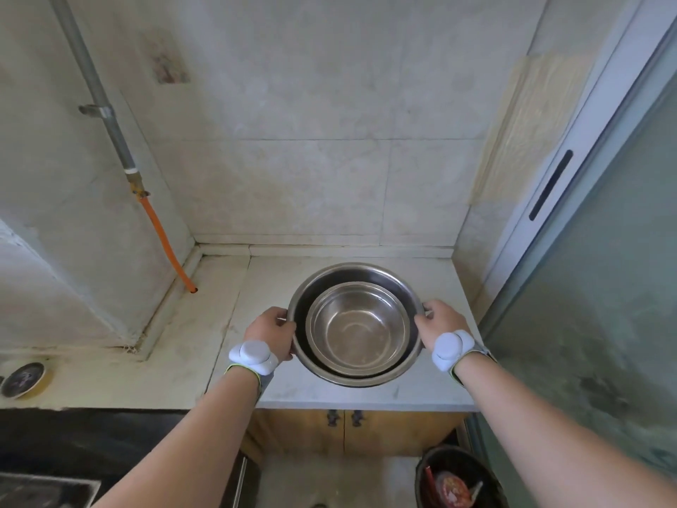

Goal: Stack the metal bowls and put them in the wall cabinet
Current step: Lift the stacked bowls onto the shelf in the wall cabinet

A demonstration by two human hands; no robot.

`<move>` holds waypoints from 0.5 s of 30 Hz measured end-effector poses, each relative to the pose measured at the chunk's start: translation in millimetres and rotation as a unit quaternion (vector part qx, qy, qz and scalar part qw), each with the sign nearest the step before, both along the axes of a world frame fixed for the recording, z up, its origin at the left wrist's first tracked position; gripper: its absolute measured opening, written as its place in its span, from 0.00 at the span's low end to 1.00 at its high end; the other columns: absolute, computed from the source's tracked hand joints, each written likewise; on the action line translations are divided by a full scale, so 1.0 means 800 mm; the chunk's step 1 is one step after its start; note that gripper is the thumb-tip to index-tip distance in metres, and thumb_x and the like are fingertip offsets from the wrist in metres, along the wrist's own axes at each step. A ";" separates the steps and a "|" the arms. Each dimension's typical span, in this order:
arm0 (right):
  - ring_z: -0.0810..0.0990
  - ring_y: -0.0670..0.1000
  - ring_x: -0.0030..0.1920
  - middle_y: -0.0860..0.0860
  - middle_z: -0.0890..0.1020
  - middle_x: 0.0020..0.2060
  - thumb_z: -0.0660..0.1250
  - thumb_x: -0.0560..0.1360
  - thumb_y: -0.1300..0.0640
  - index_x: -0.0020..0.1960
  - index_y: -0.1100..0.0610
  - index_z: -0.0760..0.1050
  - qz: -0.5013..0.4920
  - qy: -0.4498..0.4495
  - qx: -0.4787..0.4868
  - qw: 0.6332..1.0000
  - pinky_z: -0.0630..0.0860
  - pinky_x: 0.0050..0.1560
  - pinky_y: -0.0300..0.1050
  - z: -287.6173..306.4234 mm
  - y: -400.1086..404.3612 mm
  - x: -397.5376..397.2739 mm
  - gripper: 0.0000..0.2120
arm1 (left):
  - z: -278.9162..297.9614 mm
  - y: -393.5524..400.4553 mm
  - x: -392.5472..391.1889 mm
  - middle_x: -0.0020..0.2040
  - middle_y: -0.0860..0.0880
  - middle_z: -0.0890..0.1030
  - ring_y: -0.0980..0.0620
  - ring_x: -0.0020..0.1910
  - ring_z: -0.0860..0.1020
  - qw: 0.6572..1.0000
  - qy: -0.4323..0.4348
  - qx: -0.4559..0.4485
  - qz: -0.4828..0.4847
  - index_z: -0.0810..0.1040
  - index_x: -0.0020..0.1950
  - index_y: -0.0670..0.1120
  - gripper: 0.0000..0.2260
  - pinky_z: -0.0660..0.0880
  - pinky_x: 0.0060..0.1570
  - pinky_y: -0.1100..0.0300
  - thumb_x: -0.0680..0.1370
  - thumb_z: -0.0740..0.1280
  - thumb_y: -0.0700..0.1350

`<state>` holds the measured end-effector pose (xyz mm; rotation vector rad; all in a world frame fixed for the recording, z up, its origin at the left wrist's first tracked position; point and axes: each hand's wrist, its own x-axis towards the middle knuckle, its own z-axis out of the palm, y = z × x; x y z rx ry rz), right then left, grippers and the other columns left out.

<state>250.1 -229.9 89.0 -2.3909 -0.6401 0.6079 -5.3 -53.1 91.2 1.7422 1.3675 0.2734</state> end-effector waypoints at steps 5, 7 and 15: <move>0.82 0.59 0.45 0.53 0.85 0.47 0.61 0.78 0.54 0.56 0.53 0.79 0.011 -0.027 0.040 0.999 0.75 0.42 0.45 0.059 -0.034 0.008 0.11 | 0.039 -0.023 0.004 0.31 0.51 0.87 0.50 0.27 0.84 0.999 -0.043 0.028 0.003 0.81 0.55 0.52 0.08 0.86 0.36 0.53 0.79 0.65 0.48; 0.83 0.60 0.46 0.54 0.85 0.46 0.61 0.79 0.54 0.55 0.54 0.79 0.022 -0.038 0.055 0.998 0.78 0.44 0.46 0.084 -0.044 0.008 0.11 | 0.060 -0.032 0.003 0.31 0.52 0.87 0.52 0.26 0.84 0.998 -0.053 0.039 0.001 0.81 0.52 0.53 0.06 0.84 0.33 0.56 0.78 0.65 0.48; 0.84 0.64 0.49 0.59 0.87 0.45 0.60 0.80 0.56 0.56 0.61 0.81 0.037 -0.082 0.104 0.991 0.77 0.45 0.49 0.182 -0.066 -0.003 0.14 | 0.150 -0.054 -0.001 0.31 0.53 0.87 0.52 0.28 0.85 0.991 -0.093 0.092 0.016 0.83 0.45 0.53 0.07 0.80 0.27 0.62 0.79 0.66 0.45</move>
